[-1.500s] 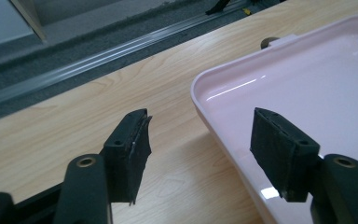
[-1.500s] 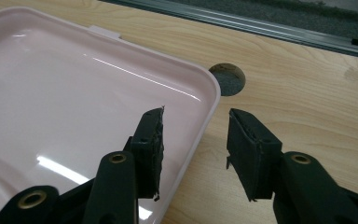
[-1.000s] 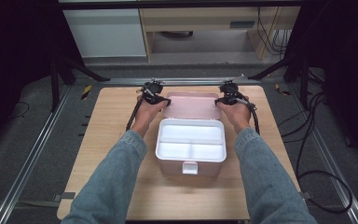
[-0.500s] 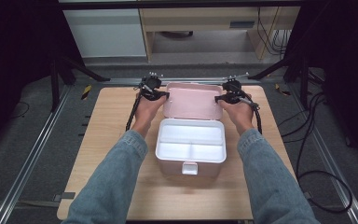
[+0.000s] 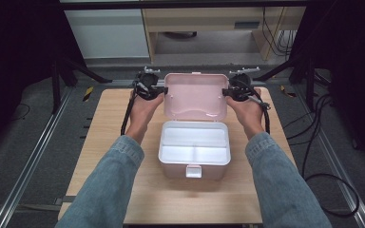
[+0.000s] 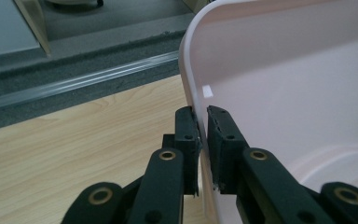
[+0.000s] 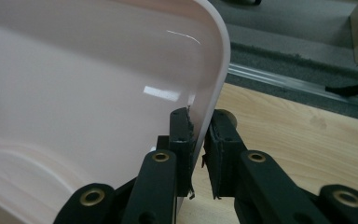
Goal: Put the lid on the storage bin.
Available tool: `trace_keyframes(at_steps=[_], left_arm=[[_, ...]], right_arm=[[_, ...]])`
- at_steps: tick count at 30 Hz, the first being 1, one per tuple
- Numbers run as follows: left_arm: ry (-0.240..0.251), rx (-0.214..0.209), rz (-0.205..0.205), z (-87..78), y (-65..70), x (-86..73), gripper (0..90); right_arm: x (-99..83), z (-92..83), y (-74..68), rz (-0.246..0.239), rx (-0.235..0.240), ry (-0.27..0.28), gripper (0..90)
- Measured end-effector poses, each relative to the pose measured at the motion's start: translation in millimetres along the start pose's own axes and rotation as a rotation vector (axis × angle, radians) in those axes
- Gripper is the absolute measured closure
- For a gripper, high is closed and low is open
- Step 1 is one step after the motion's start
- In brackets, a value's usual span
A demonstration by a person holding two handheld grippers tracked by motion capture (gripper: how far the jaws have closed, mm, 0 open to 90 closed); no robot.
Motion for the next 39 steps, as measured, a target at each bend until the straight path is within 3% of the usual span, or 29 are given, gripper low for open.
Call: trace_keyframes(at_steps=[2,4,7,9,12,14,20,28,33,39], left_arm=[[0.012,0.001,0.017,-9.4,3.0,-2.3,80.0],[0.034,-0.014,0.011,-19.4,7.1,-8.3,69.9],[0.068,-0.014,0.044,-33.4,12.9,-24.6,58.6],[0.097,-0.029,0.043,-42.3,15.5,-37.1,52.3],[0.141,-0.065,0.032,-52.3,16.5,-57.1,48.2],[0.146,-0.073,0.034,-54.1,14.5,-68.1,46.1],[0.15,-0.113,0.005,-53.3,2.6,-96.5,45.2],[0.141,-0.067,-0.01,-42.2,0.3,-125.4,46.0],[0.109,-0.053,-0.001,-28.1,5.4,-148.2,45.8],[0.079,-0.077,0.008,-19.0,15.3,-165.6,46.0]], right_arm=[[-0.9,-7.1,-2.6,-0.009,-0.002,0.021,82.4],[-3.3,-16.9,-6.4,-0.022,0.001,0.045,82.6],[-9.7,-30.3,-10.8,-0.027,0.004,0.088,83.3],[-15.3,-38.2,-13.1,-0.023,0.013,0.113,83.5],[-24.2,-47.7,-14.9,-0.02,0.031,0.14,83.5],[-35.2,-56.2,-15.9,-0.023,0.045,0.172,82.9],[-55.0,-69.0,-18.1,-0.038,0.056,0.223,81.7],[-79.3,-84.6,-30.5,-0.074,0.064,0.242,79.5],[-94.8,-90.2,-37.0,-0.075,0.094,0.247,77.3],[-107.9,-90.5,-40.9,-0.078,0.113,0.236,78.8]])
Point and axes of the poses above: each handheld gripper's, and its own axes: z roughly forward along the jaws, x roughly out of its top, y roughly to its right, the point moved 5 cm from there along z, roughly forward along the jaws, and after that the axes turned 15 degrees about -y, right-handed, at the moved point
